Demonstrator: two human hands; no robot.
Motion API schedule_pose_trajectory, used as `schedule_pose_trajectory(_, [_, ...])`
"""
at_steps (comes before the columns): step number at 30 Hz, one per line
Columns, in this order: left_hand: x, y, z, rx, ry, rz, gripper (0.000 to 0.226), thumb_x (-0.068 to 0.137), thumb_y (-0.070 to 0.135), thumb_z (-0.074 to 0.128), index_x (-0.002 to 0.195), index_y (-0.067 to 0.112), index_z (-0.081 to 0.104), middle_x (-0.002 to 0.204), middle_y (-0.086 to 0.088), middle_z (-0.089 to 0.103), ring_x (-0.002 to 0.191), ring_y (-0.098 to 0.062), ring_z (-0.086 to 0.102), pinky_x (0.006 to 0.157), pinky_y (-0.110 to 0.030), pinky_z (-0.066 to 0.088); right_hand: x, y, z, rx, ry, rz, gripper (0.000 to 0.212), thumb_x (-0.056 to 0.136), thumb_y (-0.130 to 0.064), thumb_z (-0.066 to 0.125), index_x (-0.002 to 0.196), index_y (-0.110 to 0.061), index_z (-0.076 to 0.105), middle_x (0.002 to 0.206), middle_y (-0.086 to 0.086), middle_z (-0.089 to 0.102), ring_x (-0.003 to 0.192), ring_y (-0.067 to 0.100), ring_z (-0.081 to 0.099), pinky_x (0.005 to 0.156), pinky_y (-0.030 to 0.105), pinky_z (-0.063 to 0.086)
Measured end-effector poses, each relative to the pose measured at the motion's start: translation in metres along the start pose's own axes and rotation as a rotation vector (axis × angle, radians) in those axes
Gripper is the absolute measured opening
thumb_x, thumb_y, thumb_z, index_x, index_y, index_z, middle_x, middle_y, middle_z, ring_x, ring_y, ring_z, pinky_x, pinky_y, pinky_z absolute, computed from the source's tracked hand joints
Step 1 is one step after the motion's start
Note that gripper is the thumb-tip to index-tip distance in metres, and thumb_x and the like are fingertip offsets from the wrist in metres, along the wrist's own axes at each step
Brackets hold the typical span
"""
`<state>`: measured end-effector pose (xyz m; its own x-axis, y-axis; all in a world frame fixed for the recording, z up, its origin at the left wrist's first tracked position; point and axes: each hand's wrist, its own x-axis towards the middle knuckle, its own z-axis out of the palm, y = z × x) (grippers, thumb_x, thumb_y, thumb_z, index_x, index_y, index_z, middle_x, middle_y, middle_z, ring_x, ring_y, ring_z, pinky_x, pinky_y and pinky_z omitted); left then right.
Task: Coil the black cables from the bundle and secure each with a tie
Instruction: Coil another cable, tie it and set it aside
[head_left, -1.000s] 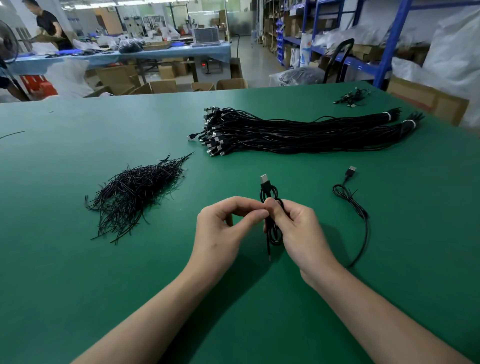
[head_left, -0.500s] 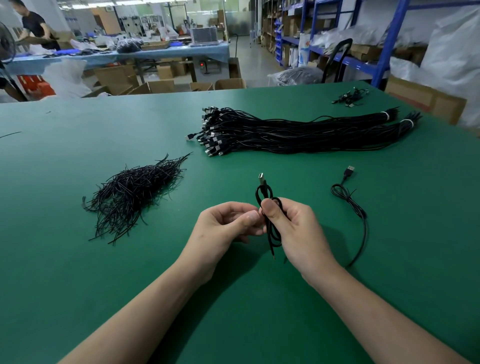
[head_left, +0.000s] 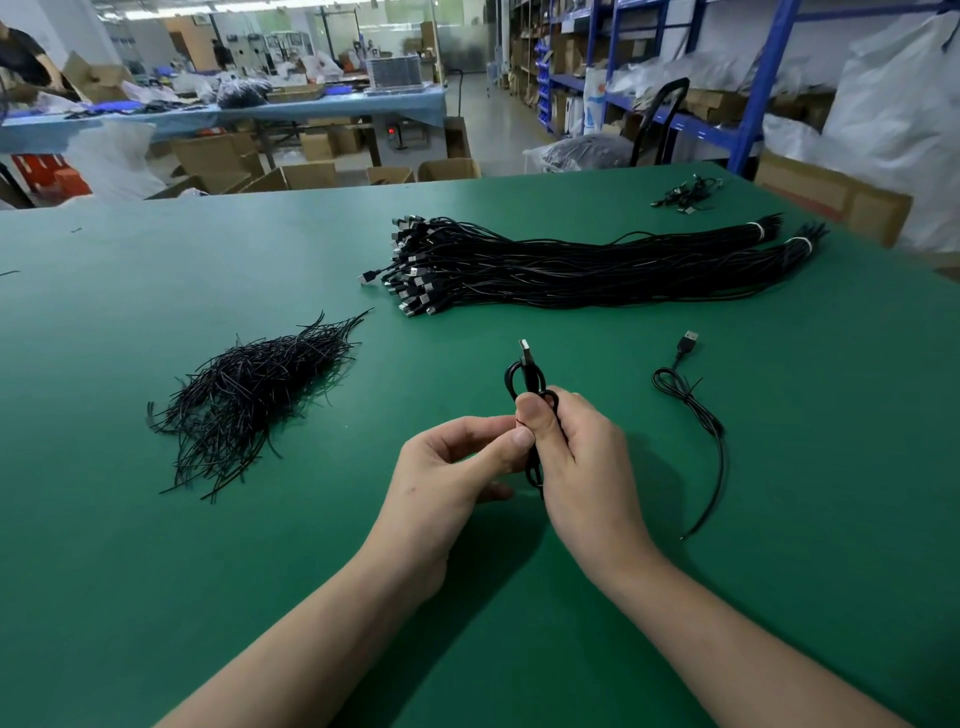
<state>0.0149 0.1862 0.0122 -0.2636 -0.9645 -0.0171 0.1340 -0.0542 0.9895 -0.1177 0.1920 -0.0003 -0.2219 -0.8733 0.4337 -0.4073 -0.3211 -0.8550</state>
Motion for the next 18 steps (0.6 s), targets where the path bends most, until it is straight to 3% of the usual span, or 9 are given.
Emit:
schedule_pose_trajectory(3, [-0.0011,-0.0004,0.0026,0.039,0.045,0.061,0.026,0.075,0.039,0.079,0.097,0.025,0.080,0.095,-0.001,0.079,0.088,-0.012,0.074,0.067,-0.021,0.055,0.0027,0.0006,-0.0004,-0.014,-0.009,-0.007,0.036,0.099,-0.050,0.046,0.068,-0.032,0.044,0.064,-0.011,0.048,0.060,0.005,0.044,0.059,0.020,0.030])
schedule_pose_trajectory(8, [0.0009,-0.0044,0.0015,0.244,0.197,0.322,0.012,0.085,0.020,0.082,0.093,0.029,0.080,0.089,0.006,0.078,0.084,-0.014,0.076,0.075,-0.028,0.059,0.0030,0.0017,0.0009,0.023,-0.032,0.011,0.038,0.101,-0.043,0.049,0.066,-0.030,0.046,0.057,-0.023,0.049,0.054,0.001,0.043,0.053,0.015,0.031])
schedule_pose_trajectory(12, [-0.0002,-0.0064,0.0017,0.364,0.233,0.416,0.012,0.085,0.021,0.082,0.085,0.033,0.079,0.085,0.011,0.077,0.084,-0.011,0.074,0.074,-0.039,0.059,0.0017,0.0016,0.0001,0.063,-0.031,0.052,0.040,0.099,-0.047,0.048,0.065,-0.026,0.046,0.056,-0.016,0.044,0.053,0.004,0.037,0.052,0.018,0.030])
schedule_pose_trajectory(18, [0.0002,-0.0071,0.0033,0.428,0.214,0.444,0.012,0.088,0.024,0.078,0.089,0.036,0.077,0.089,0.010,0.076,0.089,-0.015,0.071,0.072,-0.043,0.056,0.0021,0.0019,-0.0011,0.090,-0.025,0.118,0.038,0.100,-0.053,0.045,0.068,-0.036,0.056,0.071,-0.008,0.050,0.061,0.001,0.046,0.058,0.015,0.035])
